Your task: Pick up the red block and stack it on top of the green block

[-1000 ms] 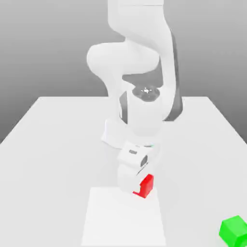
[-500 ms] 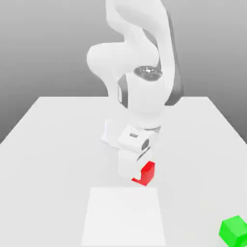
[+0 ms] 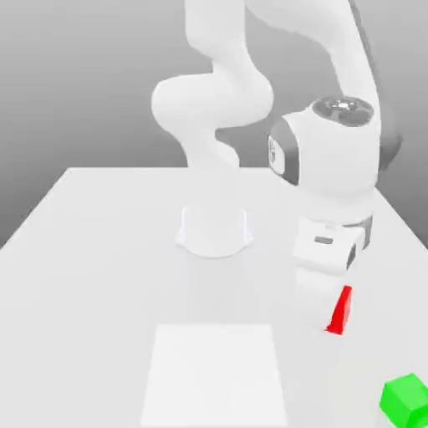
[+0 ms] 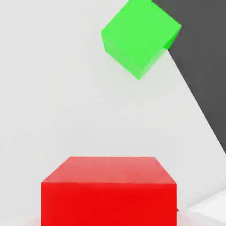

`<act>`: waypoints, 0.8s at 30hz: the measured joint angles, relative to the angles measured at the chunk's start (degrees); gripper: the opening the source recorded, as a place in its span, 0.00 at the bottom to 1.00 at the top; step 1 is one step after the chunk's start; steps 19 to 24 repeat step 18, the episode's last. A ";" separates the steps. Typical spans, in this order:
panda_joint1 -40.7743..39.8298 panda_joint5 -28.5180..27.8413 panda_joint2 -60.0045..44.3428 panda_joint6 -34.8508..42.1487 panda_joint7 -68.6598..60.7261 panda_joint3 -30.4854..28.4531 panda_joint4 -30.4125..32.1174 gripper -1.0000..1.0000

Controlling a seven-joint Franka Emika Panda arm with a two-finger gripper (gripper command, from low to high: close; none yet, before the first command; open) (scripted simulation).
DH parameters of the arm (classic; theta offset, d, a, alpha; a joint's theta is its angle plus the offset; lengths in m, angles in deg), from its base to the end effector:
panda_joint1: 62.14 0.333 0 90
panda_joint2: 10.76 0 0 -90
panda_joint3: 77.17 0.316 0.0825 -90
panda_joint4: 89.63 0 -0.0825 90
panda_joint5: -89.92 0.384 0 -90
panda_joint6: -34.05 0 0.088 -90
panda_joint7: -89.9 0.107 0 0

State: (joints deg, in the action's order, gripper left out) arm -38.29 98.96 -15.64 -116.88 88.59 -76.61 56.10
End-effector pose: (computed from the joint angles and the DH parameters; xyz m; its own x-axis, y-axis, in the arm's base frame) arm 0.4184 0.1857 0.2401 0.9520 0.3060 0.0019 0.3053 -0.9491 -0.0779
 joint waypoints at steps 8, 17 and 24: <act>4.68 -7.51 -9.06 6.22 9.77 0.04 -14.95 0.00; 5.89 -9.01 -17.93 0.06 11.51 -0.40 -17.60 1.00; 5.89 -9.01 -17.93 0.06 11.51 -0.40 -17.60 1.00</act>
